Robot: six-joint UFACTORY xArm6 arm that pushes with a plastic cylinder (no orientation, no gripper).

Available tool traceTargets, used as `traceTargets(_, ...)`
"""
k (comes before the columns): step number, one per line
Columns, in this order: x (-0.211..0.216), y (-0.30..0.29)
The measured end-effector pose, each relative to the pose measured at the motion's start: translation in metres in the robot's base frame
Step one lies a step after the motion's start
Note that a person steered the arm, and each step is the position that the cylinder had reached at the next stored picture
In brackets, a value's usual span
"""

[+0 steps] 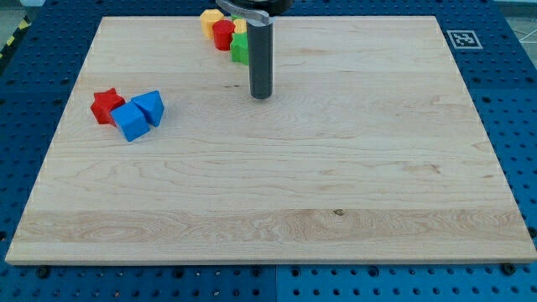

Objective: Point at yellow hexagon

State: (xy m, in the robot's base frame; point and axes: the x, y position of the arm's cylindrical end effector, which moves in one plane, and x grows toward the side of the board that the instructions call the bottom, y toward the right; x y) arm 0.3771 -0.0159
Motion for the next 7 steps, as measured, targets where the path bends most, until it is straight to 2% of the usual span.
traceTargets(1, -0.004, -0.026)
traceTargets(4, -0.091, -0.239)
traceTargets(5, -0.118, -0.257)
traceTargets(7, -0.170, -0.256)
